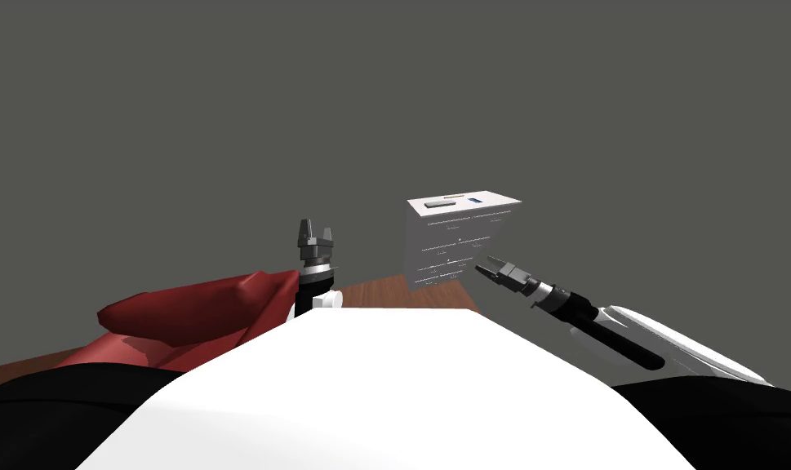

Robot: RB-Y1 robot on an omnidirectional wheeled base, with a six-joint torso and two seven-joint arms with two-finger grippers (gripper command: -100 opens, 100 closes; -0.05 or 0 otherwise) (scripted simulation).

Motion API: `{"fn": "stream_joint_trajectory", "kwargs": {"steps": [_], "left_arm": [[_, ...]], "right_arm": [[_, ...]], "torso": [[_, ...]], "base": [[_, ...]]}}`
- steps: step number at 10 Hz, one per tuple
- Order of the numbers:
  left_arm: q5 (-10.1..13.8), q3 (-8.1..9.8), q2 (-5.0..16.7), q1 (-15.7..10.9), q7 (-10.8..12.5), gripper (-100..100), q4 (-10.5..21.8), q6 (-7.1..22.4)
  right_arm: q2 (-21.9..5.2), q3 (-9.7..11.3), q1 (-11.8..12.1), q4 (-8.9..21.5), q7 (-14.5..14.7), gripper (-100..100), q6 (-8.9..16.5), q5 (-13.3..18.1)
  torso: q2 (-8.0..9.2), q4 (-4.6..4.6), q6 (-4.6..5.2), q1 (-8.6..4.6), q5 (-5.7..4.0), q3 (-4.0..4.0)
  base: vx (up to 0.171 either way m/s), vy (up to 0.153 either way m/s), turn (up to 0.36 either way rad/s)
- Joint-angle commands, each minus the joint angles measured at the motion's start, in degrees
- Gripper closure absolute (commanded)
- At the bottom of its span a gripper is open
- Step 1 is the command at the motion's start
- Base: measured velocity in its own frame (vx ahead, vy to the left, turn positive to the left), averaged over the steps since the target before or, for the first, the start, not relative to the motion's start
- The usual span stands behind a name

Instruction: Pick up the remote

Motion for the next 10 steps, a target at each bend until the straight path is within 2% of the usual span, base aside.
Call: {"fn": "stream_joint_trajectory", "kwargs": {"steps": [1,2,4,5,6,7,8,9,10], "left_arm": [[0.0,0.0,0.0,0.0,0.0,0,0.0,0.0],[0.0,0.0,0.0,0.0,0.0,0,0.0,0.0],[0.0,0.0,0.0,0.0,0.0,0,0.0,0.0],[0.0,0.0,0.0,0.0,0.0,0,0.0,0.0],[0.0,0.0,0.0,0.0,0.0,0,0.0,0.0],[0.0,0.0,0.0,0.0,0.0,0,0.0,0.0],[0.0,0.0,0.0,0.01,0.0,0,0.0,0.0],[0.0,0.0,0.0,0.0,0.0,0,0.0,0.0],[0.0,0.0,0.0,0.0,0.0,0,0.0,0.0]], "right_arm": [[-1.79,0.12,-0.26,1.04,0.11,-100,-0.27,0.33],[-4.04,-1.07,0.71,3.69,0.68,-100,-2.72,2.05],[-6.46,-1.07,0.71,4.86,0.68,-100,-2.72,2.05],[-8.63,-2.28,1.69,7.18,1.27,-100,-5.24,3.73],[-10.49,-2.28,1.69,8.67,1.27,-100,-5.24,3.73],[-11.17,-2.28,1.69,8.78,1.27,-100,-5.24,3.73],[-13.45,-3.51,2.68,11.1,1.88,-100,-7.81,5.36],[-14.78,-3.51,2.68,12.67,1.88,-100,-7.81,5.36],[-15.88,-3.51,2.68,12.78,1.88,-100,-7.81,5.36]], "torso": [[0.0,0.0,0.0,0.0,0.0,0.0],[-0.03,0.0,0.0,-0.03,-0.01,-0.01],[-0.04,-0.01,0.0,0.02,0.0,-0.02],[-0.06,-0.01,0.01,-0.02,-0.01,-0.03],[-0.09,-0.02,-0.04,0.02,0.0,-0.05],[-0.09,-0.02,0.0,0.02,0.0,-0.05],[-0.07,-0.02,0.01,-0.01,-0.01,-0.04],[-0.09,-0.02,-0.03,0.06,0.0,-0.05],[-0.11,-0.02,0.0,0.03,0.01,-0.06]], "base": [[-0.006,0.009,0.002],[-0.008,0.029,0.128],[-0.003,0.018,0.04],[0.006,0.027,0.155],[0.005,0.026,0.092],[0.001,0.012,-0.01],[0.005,0.038,0.158],[0.01,0.029,0.092],[0.009,0.008,-0.014]]}}
